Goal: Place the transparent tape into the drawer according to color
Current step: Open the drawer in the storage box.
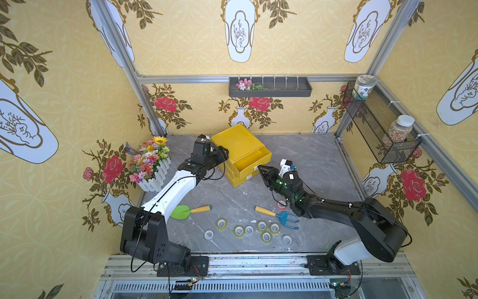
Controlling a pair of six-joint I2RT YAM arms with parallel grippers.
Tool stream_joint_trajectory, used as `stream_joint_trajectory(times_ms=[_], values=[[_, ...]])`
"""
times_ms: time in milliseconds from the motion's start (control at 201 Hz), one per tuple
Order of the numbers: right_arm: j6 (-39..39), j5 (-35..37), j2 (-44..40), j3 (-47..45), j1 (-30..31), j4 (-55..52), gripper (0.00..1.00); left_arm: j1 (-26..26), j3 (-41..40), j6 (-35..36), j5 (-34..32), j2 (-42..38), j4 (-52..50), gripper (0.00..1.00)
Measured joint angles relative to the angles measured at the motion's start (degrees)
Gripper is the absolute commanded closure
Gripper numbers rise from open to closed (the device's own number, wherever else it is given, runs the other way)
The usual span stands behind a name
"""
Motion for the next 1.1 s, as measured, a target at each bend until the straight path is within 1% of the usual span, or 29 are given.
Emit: stream_joint_trajectory(times_ms=[134,169,224,279,319,358,443,622,886,1095], values=[[-0.39,0.42,-3.13,-1.33,-0.39,-4.46,0.63,0.04,0.11,0.0,0.04,0.26,0.09,0.35],[-0.44,0.42,-3.67,-1.53,-0.39,-5.29,0.6,0.07,0.13,0.0,0.09,0.28,0.11,0.35],[-0.94,0.44,-4.17,-1.66,-0.39,-6.58,0.51,0.11,0.15,0.0,0.15,0.28,0.11,0.35],[-1.55,0.2,-3.93,-1.51,-0.61,-6.82,0.44,0.11,0.15,0.0,0.2,0.31,0.11,0.35],[-2.1,-0.17,-3.04,-1.25,-0.76,-5.81,0.41,0.11,0.15,0.0,0.2,0.31,0.11,0.35],[-2.54,-1.16,-1.81,-1.03,-0.96,-4.31,0.39,0.13,0.15,-0.02,0.2,0.31,0.11,0.35],[-2.8,-2.43,0.9,0.28,-1.03,-2.75,0.39,0.15,0.15,-0.02,0.24,0.35,0.13,0.35],[-2.91,-4.0,4.72,3.06,-0.94,1.18,0.44,0.17,0.11,-0.22,0.35,0.37,0.24,0.35],[-2.89,-4.52,6.38,5.86,-0.94,1.53,0.48,0.17,0.15,-0.39,0.55,0.92,0.83,0.35],[-2.69,-5.18,10.64,9.31,-1.75,2.84,0.48,0.17,0.15,-0.39,0.57,0.94,0.96,0.35]])
